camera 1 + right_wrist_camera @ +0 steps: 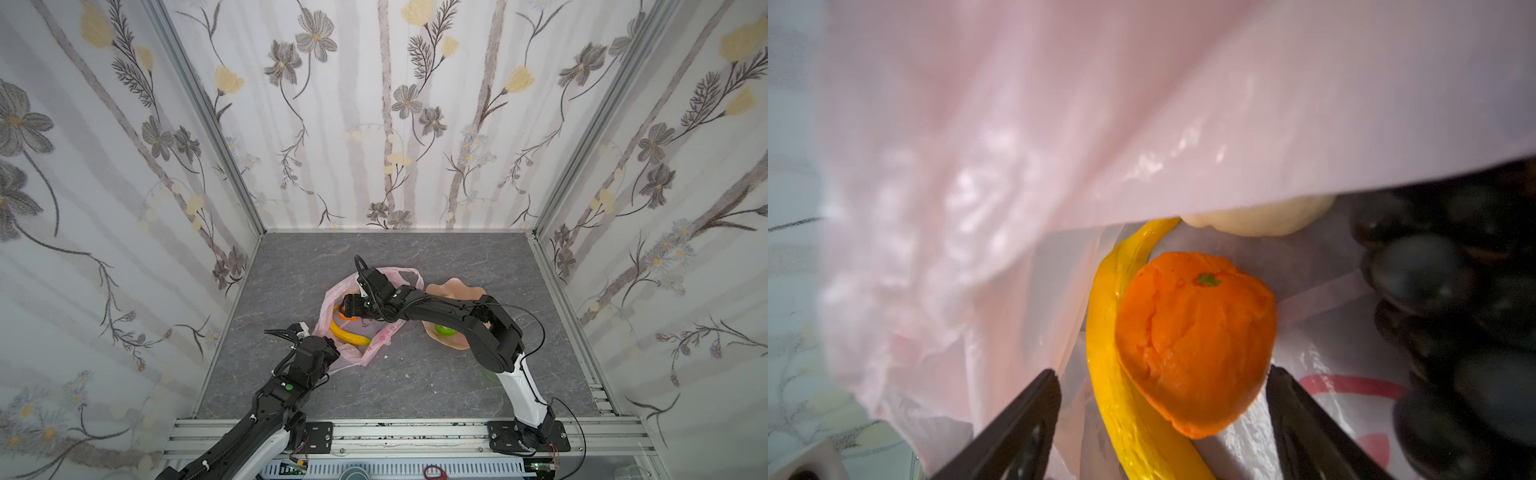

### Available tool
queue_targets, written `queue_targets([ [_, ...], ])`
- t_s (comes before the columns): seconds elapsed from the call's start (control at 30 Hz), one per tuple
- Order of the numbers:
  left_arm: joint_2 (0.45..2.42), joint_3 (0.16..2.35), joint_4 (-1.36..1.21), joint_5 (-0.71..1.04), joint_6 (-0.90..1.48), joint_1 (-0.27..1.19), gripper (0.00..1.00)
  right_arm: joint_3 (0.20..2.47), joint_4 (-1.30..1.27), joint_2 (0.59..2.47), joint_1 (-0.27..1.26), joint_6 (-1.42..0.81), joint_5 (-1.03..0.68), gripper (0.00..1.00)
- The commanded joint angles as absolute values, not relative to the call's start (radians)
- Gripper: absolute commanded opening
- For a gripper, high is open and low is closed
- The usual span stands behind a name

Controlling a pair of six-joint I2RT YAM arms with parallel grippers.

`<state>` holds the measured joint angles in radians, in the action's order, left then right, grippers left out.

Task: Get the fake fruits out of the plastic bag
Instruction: 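Move the right gripper back into the bag toward the orange, then grasp the orange with the right gripper and lift it out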

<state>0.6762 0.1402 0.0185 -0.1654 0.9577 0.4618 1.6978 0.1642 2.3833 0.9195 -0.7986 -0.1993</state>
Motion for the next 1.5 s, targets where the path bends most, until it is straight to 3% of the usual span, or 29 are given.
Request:
queue_targets([
  [0.0,0.671,0.135,0.017,-0.183,0.962,0.462,0.09,1.749,0.217,2.42,0.909,-0.772,-0.167,0.8],
  [0.37,0.679,0.135,0.017,-0.183,0.953,0.461,0.1,1.888,0.283,2.523,0.894,-0.716,-0.215,0.81],
  [0.83,0.686,0.14,0.015,-0.192,0.947,0.46,0.11,1.895,0.277,2.543,0.891,-0.718,-0.265,0.73],
  [1.1,0.683,0.139,0.015,-0.192,0.952,0.46,0.12,1.855,0.251,2.49,0.893,-0.712,-0.275,0.64],
  [1.47,0.684,0.148,0.014,-0.192,0.943,0.451,0.14,1.725,0.185,2.358,0.894,-0.718,-0.273,0.62],
])
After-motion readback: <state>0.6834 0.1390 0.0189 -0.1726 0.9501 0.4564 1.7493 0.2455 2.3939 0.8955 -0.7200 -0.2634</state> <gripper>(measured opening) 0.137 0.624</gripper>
